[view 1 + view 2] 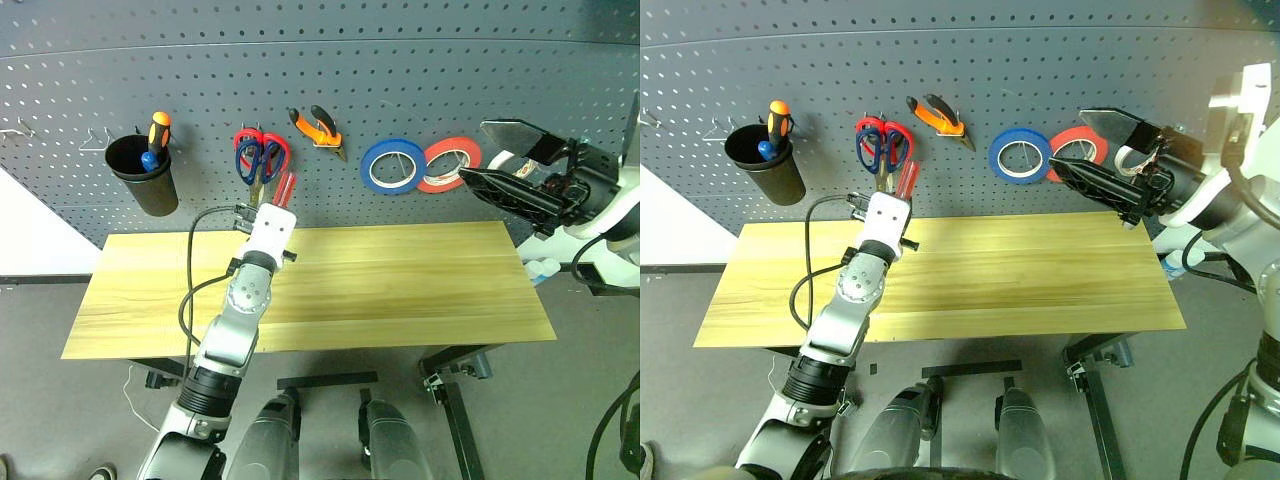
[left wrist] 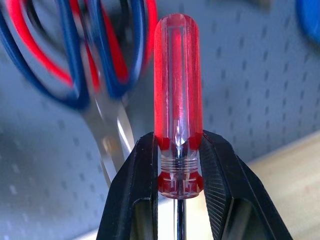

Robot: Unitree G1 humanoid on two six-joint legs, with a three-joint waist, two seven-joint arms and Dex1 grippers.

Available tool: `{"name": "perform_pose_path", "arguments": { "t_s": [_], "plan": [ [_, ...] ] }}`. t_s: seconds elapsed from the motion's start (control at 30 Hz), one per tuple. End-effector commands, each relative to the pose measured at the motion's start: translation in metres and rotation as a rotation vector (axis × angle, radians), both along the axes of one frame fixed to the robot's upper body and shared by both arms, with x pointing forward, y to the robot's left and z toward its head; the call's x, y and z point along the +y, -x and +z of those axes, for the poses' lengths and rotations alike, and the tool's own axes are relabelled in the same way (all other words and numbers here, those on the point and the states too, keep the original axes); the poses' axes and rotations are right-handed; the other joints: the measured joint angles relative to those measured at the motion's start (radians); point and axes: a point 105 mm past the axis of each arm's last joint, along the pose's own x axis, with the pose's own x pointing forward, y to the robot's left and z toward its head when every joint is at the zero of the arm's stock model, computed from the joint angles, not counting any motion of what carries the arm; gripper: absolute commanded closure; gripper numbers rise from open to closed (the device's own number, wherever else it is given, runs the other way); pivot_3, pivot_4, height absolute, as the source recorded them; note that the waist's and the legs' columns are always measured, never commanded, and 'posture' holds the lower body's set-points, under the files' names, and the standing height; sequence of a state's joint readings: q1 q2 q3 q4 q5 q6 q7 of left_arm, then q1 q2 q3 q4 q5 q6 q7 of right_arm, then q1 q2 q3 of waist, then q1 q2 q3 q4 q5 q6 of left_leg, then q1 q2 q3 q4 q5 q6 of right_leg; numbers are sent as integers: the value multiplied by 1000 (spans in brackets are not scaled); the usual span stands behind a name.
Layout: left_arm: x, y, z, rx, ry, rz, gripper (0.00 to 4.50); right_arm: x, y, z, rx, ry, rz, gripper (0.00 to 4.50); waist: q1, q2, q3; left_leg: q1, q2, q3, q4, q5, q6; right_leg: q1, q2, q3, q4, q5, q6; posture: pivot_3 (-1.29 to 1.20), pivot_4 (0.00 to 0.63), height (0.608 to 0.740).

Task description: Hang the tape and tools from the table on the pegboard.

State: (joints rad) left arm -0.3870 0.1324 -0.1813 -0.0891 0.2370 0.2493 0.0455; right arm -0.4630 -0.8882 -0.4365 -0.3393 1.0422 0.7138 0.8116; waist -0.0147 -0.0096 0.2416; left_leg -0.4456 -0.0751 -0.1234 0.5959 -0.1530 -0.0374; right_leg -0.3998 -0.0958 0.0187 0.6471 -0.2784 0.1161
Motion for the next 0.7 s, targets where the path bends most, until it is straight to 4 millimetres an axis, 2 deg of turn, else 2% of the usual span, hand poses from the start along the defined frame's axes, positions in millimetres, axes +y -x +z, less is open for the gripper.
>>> {"name": "perform_pose_path", "arguments": {
  "t_s": [0.03,0.37,0.7],
  "plan": [
    [-7,14,43,-219,-37,-40,3689,-3,2,11,-56,23,-12,0,-1,0,0,0,0,0,0,0,0,0,0,0,0,0,0,-103,187,738],
    [-6,43,93,-534,-73,-69,3689,-5,-6,8,-57,36,-17,0,1,0,0,0,0,0,0,0,0,0,0,0,0,0,0,-81,174,738],
    [23,53,135,-749,-65,63,3689,0,1,23,-104,9,58,0,1,0,0,1,0,1,0,0,0,0,1,0,1,0,0,-62,170,738]
  ]
}}
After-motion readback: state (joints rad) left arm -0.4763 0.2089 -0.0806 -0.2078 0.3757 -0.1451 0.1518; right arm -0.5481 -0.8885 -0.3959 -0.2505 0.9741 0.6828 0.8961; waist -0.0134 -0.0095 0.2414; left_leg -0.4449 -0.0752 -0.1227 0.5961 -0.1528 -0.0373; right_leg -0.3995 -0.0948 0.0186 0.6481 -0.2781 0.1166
